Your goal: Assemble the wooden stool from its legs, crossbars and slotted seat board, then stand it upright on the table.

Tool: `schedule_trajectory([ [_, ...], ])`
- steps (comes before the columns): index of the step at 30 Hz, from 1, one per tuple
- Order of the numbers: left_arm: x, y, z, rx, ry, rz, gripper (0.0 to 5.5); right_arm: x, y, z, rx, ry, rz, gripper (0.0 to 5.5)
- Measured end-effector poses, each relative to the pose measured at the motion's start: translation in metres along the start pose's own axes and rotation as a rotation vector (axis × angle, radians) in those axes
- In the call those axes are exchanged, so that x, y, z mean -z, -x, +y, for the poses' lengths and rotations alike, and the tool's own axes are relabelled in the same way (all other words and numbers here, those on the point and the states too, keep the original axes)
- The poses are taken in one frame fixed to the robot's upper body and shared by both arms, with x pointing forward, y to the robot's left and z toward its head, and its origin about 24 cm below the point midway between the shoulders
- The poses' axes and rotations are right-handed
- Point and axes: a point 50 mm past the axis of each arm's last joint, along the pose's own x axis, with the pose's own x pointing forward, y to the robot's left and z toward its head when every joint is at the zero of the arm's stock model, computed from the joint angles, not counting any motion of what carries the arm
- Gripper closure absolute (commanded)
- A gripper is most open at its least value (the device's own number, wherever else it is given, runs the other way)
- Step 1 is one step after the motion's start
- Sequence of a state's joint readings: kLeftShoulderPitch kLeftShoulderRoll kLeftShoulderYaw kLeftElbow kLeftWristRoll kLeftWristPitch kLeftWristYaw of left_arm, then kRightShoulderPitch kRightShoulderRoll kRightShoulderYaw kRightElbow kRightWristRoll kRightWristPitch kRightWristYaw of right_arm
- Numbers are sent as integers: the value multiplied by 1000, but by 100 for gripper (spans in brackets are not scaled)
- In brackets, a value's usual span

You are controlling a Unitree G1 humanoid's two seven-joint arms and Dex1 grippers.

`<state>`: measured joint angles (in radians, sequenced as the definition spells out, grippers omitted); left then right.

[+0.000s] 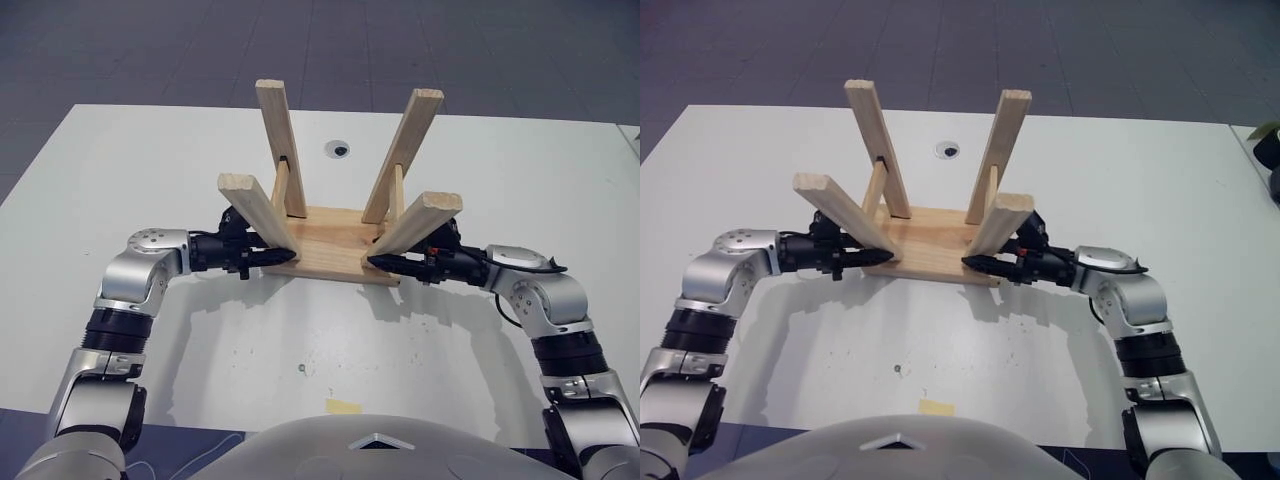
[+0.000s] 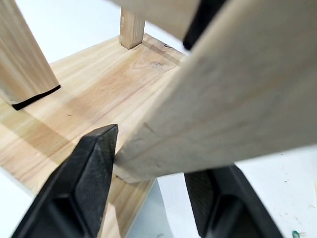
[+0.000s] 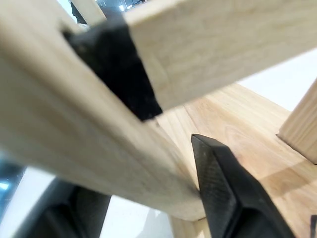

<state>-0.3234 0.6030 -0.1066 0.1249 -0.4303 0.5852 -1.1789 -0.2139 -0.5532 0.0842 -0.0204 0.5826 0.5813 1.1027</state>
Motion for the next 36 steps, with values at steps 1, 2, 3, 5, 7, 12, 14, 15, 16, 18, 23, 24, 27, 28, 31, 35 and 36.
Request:
schedule_trajectory([
  [1,-3,2,-1,11,24,-13,355,-2,1,1,-3,-5,-11,351],
  [2,-6,3,-2,21,43,-22,356,-4,3,2,-7,-13,-22,361],
  [3,-8,5,-3,31,62,-33,356,-7,4,3,-13,-21,-33,368],
  [5,-15,10,-7,53,102,-45,361,-11,7,10,-33,-84,-75,381],
  [7,-23,19,-14,82,166,-61,367,-13,8,19,-68,-189,-150,397],
  [12,-41,31,-25,41,341,-111,374,-16,3,35,-64,-439,-363,443],
  [14,-44,29,-24,3,416,-131,375,-13,1,36,-23,-538,-439,443],
  [15,-46,27,-25,-13,459,-141,375,-15,0,36,9,-570,-479,443],
  [16,-47,25,-25,-26,496,-153,337,-16,-1,35,38,-599,-510,443],
  [18,-53,23,-23,-80,543,-175,300,-15,-1,33,97,-648,-531,387],
  [23,-68,27,-7,-187,621,-371,212,-8,-2,23,252,-684,-547,299],
  [24,-69,29,-5,-199,629,-401,194,-8,-1,23,259,-679,-550,281],
  [27,-71,33,-4,-197,626,-489,151,-14,11,16,302,-628,-560,240],
  [28,-73,35,-4,-198,608,-520,131,-16,17,14,315,-605,-570,221],
  [31,-83,52,0,-271,439,-612,81,-27,49,18,325,-484,-590,173],
  [35,-74,96,1,-309,194,-574,13,-4,77,39,340,-363,-438,107],
  [36,-67,108,-1,-305,143,-512,10,6,85,45,359,-338,-359,93],
])
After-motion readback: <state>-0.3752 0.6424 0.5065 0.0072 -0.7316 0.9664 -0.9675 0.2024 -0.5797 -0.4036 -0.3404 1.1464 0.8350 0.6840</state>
